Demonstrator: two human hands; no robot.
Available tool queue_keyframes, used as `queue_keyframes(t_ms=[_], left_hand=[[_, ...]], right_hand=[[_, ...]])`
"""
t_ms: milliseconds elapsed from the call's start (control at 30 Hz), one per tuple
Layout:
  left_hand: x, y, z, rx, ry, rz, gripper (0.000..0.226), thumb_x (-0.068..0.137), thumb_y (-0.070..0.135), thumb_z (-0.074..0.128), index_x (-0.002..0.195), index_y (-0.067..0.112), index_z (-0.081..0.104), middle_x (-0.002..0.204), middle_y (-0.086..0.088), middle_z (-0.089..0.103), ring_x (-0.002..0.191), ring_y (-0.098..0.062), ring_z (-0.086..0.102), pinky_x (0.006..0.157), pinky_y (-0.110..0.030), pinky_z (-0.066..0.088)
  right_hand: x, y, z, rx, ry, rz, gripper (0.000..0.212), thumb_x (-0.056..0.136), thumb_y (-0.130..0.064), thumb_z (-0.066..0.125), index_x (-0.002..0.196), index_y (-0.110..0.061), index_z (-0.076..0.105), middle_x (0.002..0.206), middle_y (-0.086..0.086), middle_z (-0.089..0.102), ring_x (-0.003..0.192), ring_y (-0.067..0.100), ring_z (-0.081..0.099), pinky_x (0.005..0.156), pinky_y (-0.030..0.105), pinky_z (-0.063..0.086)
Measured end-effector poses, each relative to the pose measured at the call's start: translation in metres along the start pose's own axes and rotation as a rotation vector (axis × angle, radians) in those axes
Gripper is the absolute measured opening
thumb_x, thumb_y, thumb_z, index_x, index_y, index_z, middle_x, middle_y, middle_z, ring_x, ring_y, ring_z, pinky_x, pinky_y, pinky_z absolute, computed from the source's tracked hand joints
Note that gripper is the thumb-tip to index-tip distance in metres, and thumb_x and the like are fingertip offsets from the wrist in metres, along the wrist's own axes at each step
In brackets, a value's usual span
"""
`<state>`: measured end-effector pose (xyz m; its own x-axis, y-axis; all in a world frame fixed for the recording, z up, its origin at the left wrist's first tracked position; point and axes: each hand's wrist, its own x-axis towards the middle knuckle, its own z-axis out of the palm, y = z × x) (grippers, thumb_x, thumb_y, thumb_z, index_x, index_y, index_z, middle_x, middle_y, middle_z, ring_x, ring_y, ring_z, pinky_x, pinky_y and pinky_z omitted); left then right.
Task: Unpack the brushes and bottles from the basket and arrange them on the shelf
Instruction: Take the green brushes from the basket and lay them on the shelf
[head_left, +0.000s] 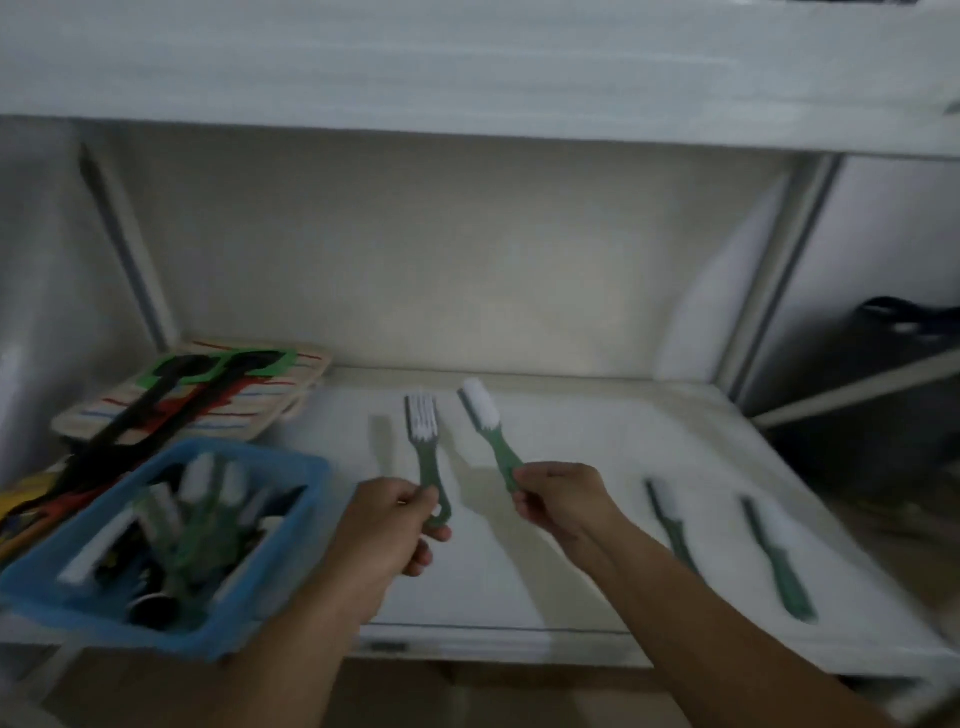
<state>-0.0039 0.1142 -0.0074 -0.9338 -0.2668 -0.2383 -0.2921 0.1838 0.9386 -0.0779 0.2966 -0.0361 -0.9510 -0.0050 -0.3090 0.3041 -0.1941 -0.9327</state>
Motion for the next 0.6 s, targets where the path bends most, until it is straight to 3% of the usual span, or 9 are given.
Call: queue_keyframes(t_ms=[133,267,433,533,600], left_hand=[[0.005,-0.009,0.104,0.012,-0.174,-0.075,0.024,0.099,0.020,0.050,0.090,0.003,0.065,0.064,-0.009,0.068,0.044,-0.015,0.049,0.042,-0.025,0.041],[0.011,-0.015,0.184,0.104,-0.196,-0.085,0.026,0.099,0.020,0.048,0.089,0.003,0.064,0.067,-0.010,0.066,0.048,-0.018,0.053,0.046,-0.025,0.042],[0.024,-0.011,0.238,0.197,-0.143,-0.061,0.024,0.098,0.021,0.049,0.085,0.005,0.063,0.072,-0.013,0.069,0.050,-0.021,0.059,0.047,-0.027,0.048],[0.029,-0.006,0.249,0.241,-0.127,-0.065,0.031,0.097,0.032,0.044,0.099,0.006,0.061,0.089,-0.016,0.069,0.067,-0.029,0.069,0.068,-0.044,0.063],[0.025,-0.006,0.244,0.313,-0.148,-0.029,0.034,0.095,0.037,0.040,0.114,0.013,0.054,0.104,-0.015,0.064,0.083,-0.032,0.069,0.077,-0.048,0.062]], right_hand=[[-0.021,-0.019,-0.127,0.122,0.297,0.010,0.005,0.090,0.011,0.061,0.089,0.014,0.065,0.080,0.024,0.064,0.062,0.025,0.061,0.054,0.027,0.059],[-0.032,-0.019,-0.222,0.043,0.517,0.073,0.005,0.088,0.008,0.065,0.090,0.013,0.067,0.078,0.024,0.068,0.064,0.029,0.066,0.060,0.031,0.059],[-0.024,-0.010,-0.248,-0.139,0.555,0.125,0.007,0.083,0.004,0.072,0.078,0.005,0.066,0.080,0.023,0.068,0.071,0.035,0.066,0.076,0.044,0.059],[-0.023,-0.006,-0.245,-0.385,0.543,0.090,0.015,0.080,-0.002,0.078,0.071,-0.010,0.068,0.080,0.012,0.068,0.082,0.031,0.066,0.077,0.038,0.057],[-0.033,-0.002,-0.241,-0.491,0.529,0.048,0.005,0.082,-0.005,0.075,0.083,-0.010,0.074,0.080,0.008,0.070,0.078,0.024,0.065,0.070,0.032,0.054]])
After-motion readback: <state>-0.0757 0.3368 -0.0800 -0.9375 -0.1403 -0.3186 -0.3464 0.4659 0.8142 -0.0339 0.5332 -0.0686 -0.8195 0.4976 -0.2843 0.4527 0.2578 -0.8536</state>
